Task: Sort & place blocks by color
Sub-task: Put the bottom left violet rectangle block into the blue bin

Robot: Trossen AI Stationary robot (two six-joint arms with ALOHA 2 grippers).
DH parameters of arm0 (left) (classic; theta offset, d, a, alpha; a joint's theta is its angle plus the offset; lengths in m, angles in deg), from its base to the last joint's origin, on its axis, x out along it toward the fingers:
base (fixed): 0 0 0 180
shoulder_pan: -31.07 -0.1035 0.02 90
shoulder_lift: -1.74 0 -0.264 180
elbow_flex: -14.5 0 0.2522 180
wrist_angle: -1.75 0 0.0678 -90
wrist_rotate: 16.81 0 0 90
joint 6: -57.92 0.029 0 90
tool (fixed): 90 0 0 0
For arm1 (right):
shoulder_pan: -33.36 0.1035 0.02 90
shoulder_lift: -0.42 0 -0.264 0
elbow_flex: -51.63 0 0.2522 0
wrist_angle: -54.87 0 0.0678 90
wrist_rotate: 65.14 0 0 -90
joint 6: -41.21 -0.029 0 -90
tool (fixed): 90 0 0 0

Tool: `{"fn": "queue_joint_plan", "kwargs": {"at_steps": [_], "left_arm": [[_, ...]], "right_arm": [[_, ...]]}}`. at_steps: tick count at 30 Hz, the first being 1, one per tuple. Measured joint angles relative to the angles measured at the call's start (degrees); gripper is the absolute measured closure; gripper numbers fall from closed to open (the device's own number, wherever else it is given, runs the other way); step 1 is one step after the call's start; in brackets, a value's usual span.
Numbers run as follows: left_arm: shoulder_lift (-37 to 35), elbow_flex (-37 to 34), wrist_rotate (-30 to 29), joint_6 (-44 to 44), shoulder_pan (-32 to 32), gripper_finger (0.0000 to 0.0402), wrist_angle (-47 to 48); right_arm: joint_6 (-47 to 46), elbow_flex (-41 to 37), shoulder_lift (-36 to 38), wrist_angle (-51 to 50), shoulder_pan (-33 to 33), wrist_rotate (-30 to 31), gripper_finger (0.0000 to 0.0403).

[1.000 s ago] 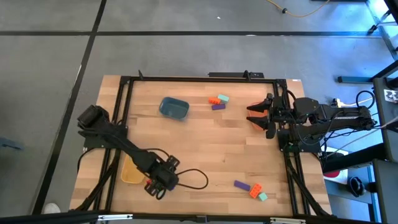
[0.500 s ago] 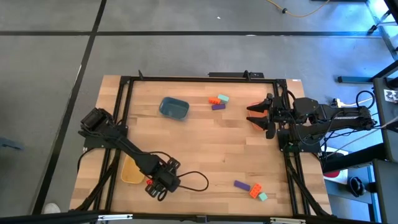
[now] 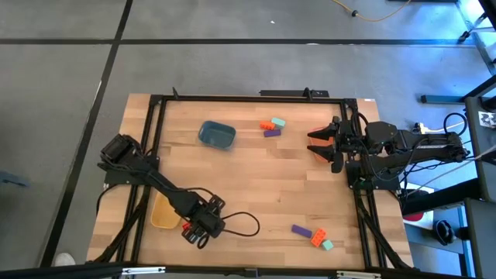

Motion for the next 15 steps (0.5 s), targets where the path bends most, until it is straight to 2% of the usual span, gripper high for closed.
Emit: {"fn": "queue_joint_plan", "kwargs": {"at_steps": [6,15], "left_arm": [[3.12,0.03,1.93,-0.03,-0.71,0.0173,-0.12],[3.49,0.08,-0.14,-0.67,-1.19,0.0173,-0.32]], "right_arm": [[-0.01,0.0,0.02,0.02,0.01,0.0,0.0163],[-0.01,-0.02,0.02,0.03,0.02,0.87,0.0163]]}}
